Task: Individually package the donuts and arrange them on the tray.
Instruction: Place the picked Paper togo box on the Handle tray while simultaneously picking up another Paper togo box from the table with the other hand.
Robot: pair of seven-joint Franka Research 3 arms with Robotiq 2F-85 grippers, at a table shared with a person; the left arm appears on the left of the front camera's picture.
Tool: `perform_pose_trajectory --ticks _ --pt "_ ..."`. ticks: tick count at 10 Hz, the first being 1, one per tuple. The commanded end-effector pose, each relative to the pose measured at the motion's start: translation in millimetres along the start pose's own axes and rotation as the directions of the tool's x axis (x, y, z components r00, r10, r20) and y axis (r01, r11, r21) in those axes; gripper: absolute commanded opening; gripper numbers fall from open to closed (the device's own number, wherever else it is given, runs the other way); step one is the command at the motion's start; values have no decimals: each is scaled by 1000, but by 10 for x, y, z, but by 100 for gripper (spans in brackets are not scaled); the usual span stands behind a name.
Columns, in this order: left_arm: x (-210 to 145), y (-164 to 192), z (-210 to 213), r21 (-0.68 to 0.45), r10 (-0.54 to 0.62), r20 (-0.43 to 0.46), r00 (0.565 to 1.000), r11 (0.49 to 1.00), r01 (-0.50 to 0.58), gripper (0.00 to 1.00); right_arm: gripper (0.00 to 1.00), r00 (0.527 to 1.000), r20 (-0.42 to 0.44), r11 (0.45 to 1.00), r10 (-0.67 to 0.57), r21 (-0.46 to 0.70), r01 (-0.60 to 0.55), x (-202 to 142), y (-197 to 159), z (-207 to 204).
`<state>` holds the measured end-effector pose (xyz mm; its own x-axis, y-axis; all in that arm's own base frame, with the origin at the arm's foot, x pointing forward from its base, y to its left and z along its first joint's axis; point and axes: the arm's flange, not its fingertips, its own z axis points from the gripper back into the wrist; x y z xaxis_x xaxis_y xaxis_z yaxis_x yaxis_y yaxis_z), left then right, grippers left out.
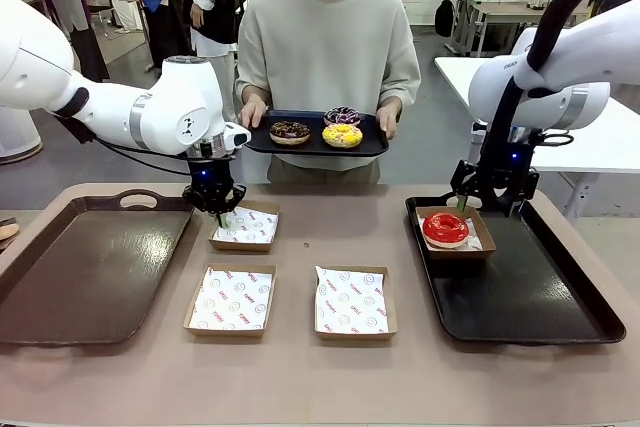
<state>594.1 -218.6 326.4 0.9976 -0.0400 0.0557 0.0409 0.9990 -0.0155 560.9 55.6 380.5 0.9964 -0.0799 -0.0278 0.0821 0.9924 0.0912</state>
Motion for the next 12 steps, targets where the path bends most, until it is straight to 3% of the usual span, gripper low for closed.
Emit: perform_pose_trajectory --ticks 1,2,5,7,9,11,12 --pt "-75 13 249 -50 -27 -24 999 998 26 0 100 999 -51 987 13 163 -4 -338 -132 297" --pt "-139 1 439 -76 -39 -19 999 996 37 0 100 994 -111 962 23 273 8 -571 -310 501" --pt "-271 -111 1071 -66 -40 27 999 997 42 0 100 992 -120 828 28 559 44 -1247 -1101 1018" --pt "-304 -226 1421 -52 -37 72 997 998 41 0 100 997 -70 689 -19 722 63 -1550 -1661 1181" --pt "-259 -278 1664 -54 -10 98 995 998 15 0 100 991 42 555 -124 831 34 -1825 -2260 1220" --pt "-215 -290 1760 -57 10 113 994 998 -3 0 100 972 133 463 -195 886 -29 -1975 -2665 1062" --pt "-284 -266 1723 -73 -27 108 994 997 35 0 100 964 118 431 -239 902 -4 -1949 -2793 890"
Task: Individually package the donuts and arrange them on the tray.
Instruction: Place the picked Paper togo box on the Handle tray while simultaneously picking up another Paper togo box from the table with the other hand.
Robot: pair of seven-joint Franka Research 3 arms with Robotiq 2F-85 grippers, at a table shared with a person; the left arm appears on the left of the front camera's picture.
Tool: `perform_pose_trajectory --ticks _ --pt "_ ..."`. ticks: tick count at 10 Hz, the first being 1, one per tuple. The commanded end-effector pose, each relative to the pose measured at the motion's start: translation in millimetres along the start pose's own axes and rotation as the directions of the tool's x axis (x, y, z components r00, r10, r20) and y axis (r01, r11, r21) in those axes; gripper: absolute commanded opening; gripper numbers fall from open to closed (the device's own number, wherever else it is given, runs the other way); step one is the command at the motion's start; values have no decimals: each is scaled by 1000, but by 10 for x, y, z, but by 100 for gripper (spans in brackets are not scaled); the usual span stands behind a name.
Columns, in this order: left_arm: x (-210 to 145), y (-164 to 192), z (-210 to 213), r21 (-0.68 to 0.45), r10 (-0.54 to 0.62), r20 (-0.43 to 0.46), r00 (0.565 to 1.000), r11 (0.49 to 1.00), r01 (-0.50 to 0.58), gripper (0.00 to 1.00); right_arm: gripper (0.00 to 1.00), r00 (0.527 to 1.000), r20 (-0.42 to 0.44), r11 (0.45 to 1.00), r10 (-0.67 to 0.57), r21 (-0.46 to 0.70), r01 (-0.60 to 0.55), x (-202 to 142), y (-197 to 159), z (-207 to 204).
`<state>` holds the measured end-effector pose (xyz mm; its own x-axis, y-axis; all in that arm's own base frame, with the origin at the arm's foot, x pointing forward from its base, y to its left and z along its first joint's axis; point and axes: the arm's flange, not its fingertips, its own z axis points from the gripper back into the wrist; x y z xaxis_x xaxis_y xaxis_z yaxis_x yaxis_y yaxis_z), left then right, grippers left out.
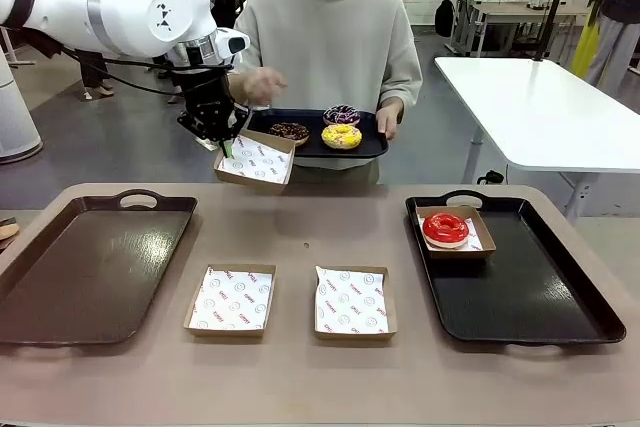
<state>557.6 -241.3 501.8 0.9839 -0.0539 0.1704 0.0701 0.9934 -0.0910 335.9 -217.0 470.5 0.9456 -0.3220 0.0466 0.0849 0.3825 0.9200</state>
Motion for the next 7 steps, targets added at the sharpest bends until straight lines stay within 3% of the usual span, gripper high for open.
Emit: perform_pose_trajectory --ticks 1,4,5,6,7 --pt "-32 6 -40 3 -10 -8 1000 1000 10 0 100 1000 21 998 -8 67 7 129 -399 -162" --pt "-32 6 -40 3 -10 -8 1000 1000 10 0 100 999 24 996 -47 80 44 252 -703 -304" --pt "-32 6 -40 3 -10 -8 1000 1000 10 0 100 996 84 997 -41 72 35 300 -670 -398" --pt "-32 6 -40 3 -10 -8 1000 1000 10 0 100 998 18 996 -65 70 63 164 -724 -264" --pt "-32 6 -40 3 -10 -8 1000 1000 10 0 100 998 18 996 -65 70 63 164 -724 -264"
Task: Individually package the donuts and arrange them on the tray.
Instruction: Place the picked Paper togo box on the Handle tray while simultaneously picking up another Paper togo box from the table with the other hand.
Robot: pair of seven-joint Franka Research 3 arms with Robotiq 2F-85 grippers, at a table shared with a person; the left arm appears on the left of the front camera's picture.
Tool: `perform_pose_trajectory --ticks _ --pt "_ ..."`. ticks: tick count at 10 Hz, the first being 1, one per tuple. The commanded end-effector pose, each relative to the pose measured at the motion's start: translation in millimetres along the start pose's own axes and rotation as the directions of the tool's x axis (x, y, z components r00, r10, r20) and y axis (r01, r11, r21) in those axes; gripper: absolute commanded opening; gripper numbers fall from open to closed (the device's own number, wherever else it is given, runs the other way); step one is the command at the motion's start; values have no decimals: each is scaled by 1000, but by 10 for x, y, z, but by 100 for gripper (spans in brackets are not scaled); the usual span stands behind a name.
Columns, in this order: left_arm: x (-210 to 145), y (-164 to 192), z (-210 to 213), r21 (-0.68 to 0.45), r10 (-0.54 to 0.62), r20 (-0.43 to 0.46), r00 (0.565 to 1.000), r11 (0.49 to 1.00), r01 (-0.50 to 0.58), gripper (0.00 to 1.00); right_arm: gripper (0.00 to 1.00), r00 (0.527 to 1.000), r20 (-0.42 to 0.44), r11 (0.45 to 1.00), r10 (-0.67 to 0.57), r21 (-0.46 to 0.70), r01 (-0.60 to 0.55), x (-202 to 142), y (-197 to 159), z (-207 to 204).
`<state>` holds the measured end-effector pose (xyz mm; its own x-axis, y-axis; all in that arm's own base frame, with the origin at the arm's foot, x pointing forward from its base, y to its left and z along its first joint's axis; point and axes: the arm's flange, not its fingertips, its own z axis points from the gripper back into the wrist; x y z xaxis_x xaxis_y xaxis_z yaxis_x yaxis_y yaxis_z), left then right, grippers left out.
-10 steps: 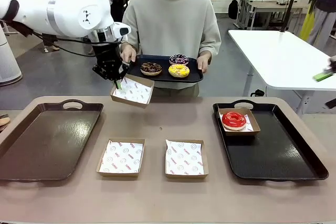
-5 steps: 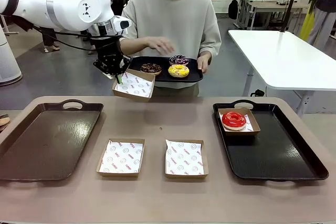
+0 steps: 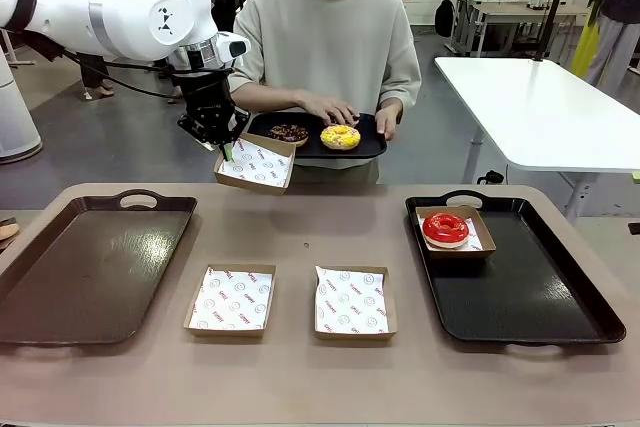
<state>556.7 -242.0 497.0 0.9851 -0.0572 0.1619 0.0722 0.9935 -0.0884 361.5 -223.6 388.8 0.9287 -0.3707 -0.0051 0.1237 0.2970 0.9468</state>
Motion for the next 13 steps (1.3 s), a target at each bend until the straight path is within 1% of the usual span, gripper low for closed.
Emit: perform_pose_trajectory --ticks 1,13 --pt "-15 9 6 1 -8 1 1000 1000 8 0 100 1000 -10 1000 2 -2 -2 -62 32 77" --pt "-15 9 6 1 -8 1 1000 1000 8 0 100 1000 -10 1000 2 -2 -2 -62 32 77"
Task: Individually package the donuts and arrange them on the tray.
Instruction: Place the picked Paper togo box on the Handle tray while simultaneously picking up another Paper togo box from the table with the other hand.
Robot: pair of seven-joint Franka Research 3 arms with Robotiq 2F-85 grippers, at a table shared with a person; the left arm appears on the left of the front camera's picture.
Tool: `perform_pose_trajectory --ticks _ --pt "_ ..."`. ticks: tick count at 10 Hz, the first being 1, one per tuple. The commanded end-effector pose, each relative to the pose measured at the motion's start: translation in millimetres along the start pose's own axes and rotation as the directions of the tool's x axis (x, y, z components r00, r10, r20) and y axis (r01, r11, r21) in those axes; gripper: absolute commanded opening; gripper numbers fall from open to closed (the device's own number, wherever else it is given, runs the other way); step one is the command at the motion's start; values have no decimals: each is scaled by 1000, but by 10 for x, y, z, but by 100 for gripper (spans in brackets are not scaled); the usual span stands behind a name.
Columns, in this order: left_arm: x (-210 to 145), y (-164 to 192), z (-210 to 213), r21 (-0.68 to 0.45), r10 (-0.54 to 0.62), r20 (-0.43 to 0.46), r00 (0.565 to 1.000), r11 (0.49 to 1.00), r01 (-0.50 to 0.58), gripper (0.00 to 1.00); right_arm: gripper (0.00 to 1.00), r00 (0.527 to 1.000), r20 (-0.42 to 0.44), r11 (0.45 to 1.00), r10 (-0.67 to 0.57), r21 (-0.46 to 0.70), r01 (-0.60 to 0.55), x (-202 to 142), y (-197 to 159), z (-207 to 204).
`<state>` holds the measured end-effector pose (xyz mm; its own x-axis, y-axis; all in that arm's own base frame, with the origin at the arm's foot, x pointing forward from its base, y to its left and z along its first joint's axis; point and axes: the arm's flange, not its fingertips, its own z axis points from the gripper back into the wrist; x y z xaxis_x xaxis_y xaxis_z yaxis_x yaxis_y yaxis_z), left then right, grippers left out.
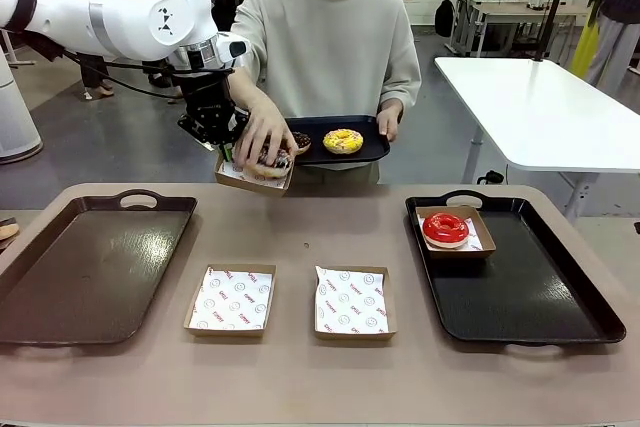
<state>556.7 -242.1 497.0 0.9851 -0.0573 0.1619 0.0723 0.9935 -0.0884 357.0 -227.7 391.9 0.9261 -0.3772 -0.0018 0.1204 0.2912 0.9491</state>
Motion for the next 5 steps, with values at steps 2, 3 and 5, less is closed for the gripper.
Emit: perform_pose_trajectory --ticks 2,3,5 --pt "-15 10 6 1 -7 1 1000 1000 7 0 100 1000 -17 1000 1 -9 -1 -35 20 15" --pt "-15 10 6 1 -7 1 1000 1000 7 0 100 1000 -17 1000 1 -9 -1 -35 20 15" --pt "-15 10 6 1 -7 1 1000 1000 7 0 100 1000 -17 1000 1 -9 -1 -35 20 15"
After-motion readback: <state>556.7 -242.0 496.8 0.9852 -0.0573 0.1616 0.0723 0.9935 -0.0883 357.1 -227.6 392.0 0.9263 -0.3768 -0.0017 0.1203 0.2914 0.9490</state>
